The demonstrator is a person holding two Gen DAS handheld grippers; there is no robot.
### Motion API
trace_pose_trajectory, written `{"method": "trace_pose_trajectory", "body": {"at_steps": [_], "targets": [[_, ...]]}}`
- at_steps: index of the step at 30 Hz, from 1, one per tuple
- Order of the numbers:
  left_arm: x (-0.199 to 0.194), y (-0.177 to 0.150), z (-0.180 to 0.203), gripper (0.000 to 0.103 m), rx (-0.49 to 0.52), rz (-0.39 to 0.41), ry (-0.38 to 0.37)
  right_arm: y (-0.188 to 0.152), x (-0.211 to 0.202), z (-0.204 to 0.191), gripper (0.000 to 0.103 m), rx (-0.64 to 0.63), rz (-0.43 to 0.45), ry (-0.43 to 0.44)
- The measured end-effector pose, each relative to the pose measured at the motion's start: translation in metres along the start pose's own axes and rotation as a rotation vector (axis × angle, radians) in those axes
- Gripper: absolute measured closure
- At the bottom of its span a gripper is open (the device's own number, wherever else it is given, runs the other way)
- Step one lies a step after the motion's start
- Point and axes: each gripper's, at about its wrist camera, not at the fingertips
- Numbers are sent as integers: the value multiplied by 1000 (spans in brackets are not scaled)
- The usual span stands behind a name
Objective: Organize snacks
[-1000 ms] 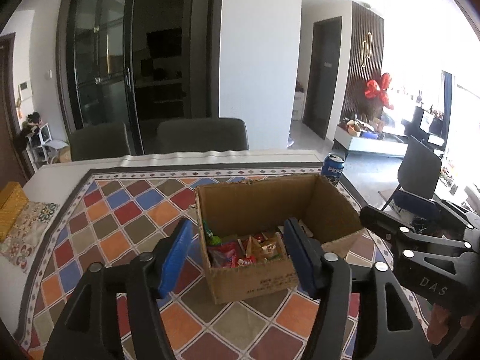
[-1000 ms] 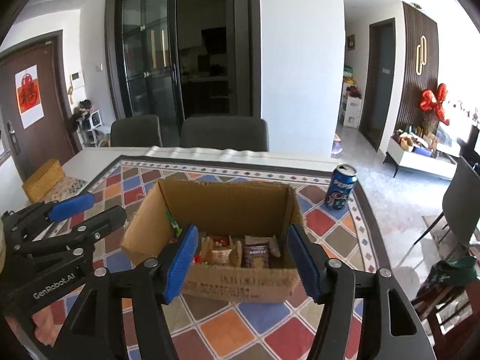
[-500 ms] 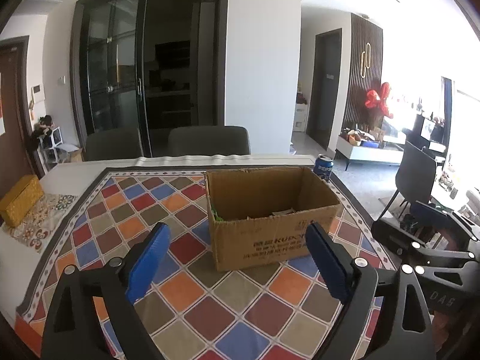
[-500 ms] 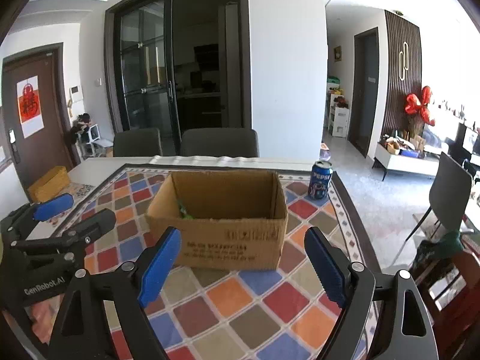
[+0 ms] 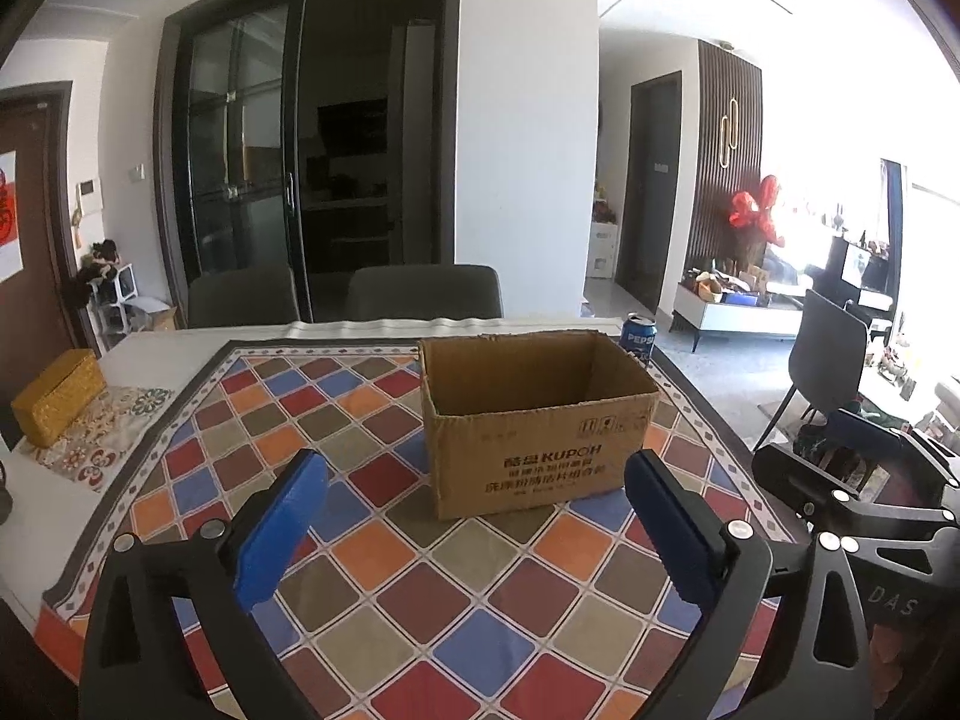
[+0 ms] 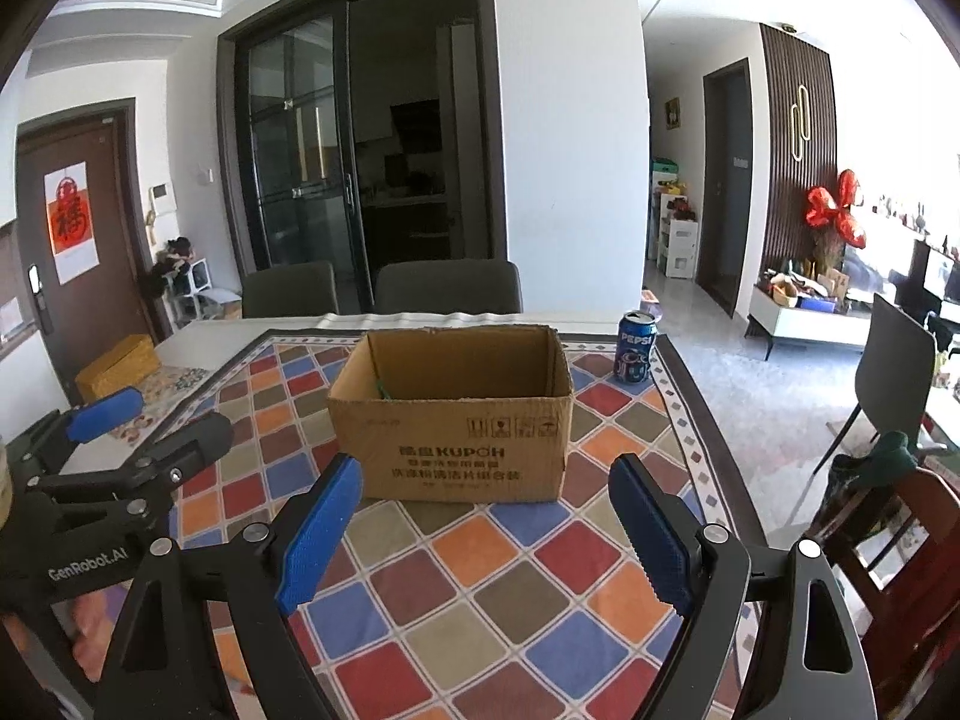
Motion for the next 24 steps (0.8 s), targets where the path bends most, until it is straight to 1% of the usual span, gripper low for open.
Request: {"method": "trace_pose_trajectory", "body": {"at_steps": [7, 15, 24], "targets": [[-13, 0, 1, 0, 27, 37, 16, -7, -9, 2, 18, 8, 1, 1], [-16, -2, 1, 0, 30, 40, 17, -10, -16, 2, 18, 7, 11, -9], [-20, -1, 3, 0, 33, 56, 25, -7, -20, 1, 18, 2, 20, -1]]}}
Point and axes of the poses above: each gripper's, at about its wrist camera, not at the fingertips, and x roughly the way its jaws point, z to its right, y to its top, and after that the axes turned 6 degrees about z, right-handed
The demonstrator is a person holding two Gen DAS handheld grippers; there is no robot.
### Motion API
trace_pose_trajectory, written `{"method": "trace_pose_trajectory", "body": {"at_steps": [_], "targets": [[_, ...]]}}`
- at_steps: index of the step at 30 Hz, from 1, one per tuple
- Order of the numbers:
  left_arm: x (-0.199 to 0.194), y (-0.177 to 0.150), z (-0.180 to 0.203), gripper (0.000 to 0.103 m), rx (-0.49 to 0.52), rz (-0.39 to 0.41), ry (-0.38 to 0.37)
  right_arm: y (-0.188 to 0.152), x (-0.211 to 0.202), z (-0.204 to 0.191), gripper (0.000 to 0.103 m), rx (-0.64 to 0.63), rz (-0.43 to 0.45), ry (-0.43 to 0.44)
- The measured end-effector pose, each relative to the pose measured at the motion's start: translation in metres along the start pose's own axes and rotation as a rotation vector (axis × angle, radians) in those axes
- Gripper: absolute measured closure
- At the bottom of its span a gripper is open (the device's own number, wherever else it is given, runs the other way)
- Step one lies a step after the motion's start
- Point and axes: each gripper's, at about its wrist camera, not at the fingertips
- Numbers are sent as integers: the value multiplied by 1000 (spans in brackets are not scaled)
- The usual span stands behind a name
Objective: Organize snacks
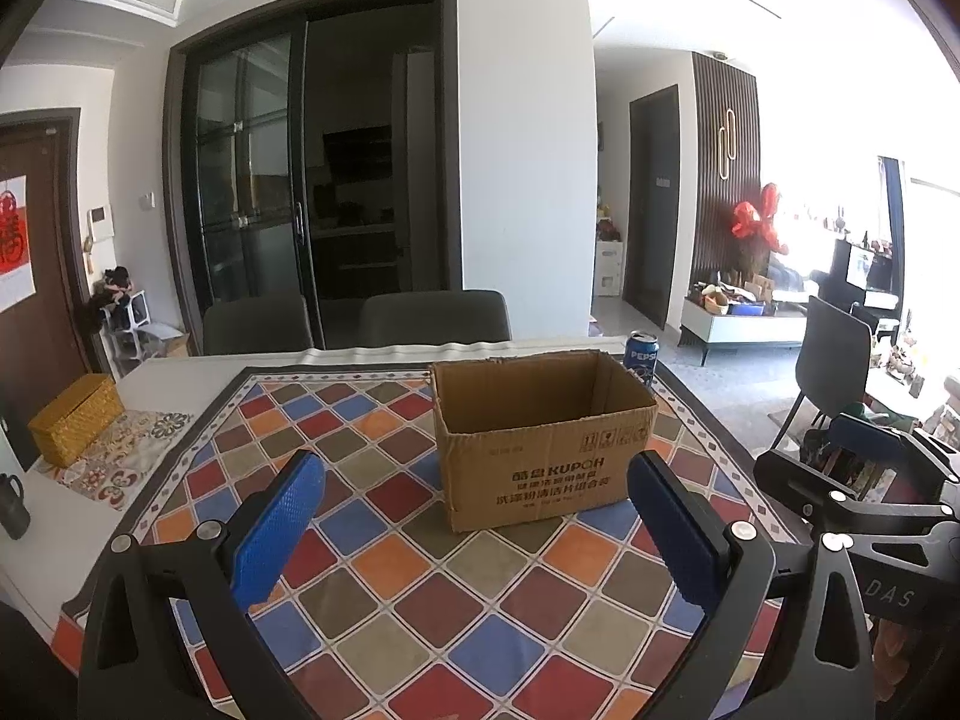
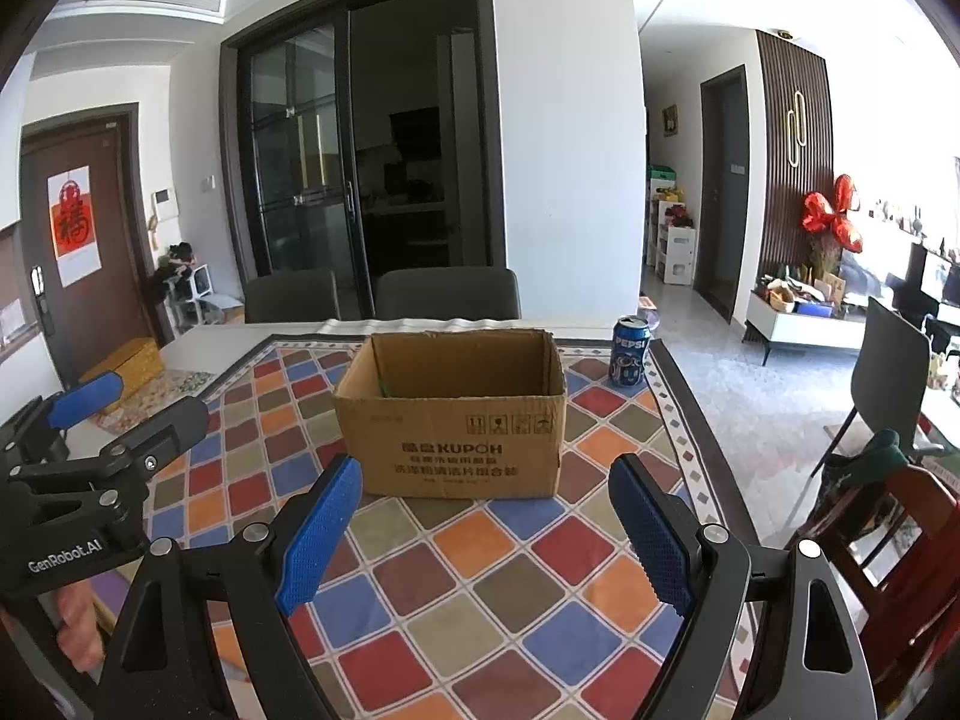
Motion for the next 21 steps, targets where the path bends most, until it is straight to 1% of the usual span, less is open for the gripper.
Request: {"method": "trace_pose_trajectory", "body": {"at_steps": [21], "targets": [[-6, 1, 2, 0, 5, 11, 6, -1, 0, 0, 18, 0, -2, 3]]}}
Point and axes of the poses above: each gripper's, at about its wrist camera, not at the fingertips, and x roughly the way its jaws point, z to its right, y to its top, and after that the axes turned 6 degrees about z, right-handed
